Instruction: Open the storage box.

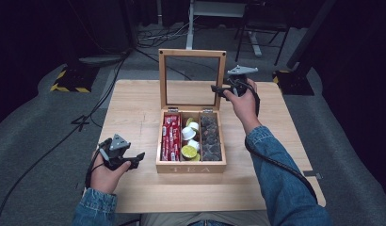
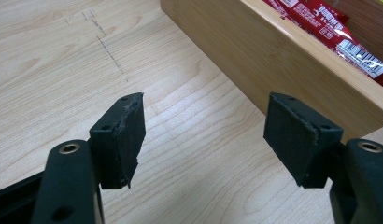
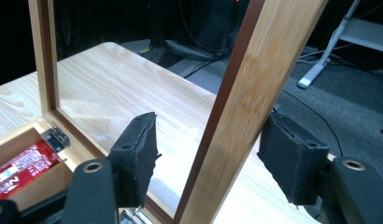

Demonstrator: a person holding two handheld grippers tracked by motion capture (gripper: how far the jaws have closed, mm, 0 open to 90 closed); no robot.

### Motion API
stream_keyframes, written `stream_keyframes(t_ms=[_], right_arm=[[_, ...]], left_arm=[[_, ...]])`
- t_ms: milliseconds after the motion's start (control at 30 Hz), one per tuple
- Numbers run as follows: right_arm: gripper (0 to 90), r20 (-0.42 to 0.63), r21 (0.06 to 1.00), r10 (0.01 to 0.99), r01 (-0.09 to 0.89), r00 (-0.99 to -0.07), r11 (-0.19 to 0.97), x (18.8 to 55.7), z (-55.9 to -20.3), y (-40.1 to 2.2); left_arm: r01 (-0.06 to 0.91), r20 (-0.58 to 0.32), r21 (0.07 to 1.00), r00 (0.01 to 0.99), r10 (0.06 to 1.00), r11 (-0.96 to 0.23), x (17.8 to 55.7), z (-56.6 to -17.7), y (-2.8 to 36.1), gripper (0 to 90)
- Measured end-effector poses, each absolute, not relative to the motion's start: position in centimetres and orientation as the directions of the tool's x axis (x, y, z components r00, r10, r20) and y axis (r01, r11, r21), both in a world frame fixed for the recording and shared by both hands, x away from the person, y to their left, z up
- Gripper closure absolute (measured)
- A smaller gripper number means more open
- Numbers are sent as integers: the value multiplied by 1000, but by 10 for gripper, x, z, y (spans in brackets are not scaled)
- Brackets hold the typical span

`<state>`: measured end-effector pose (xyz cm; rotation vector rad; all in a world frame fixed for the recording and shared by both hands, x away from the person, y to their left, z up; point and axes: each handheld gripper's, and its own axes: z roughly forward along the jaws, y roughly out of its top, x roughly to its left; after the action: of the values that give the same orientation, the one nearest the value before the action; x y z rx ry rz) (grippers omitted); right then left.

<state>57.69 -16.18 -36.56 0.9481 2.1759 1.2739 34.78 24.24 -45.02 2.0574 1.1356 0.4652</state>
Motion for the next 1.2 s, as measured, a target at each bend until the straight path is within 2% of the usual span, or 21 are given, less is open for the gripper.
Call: stream_keyframes(t_ms=[367,700,967,1200], right_arm=[[375,-22,868,755,362,-656,340,578,-372,-161],[312,-14,861,768,383,-641,335,580,-375,-165],[296,1,865,769,386,-640,320,575,-370,-172],[296,12,864,740,379,-673,331,556,-353,-182]], left_arm=[[585,-33,734,539,842,-346,348,-453,244,297],[599,-41,722,536,843,-346,352,-456,247,292],[607,-48,715,537,842,-346,356,-458,248,288],[613,-57,712,538,841,-344,363,-458,248,285]])
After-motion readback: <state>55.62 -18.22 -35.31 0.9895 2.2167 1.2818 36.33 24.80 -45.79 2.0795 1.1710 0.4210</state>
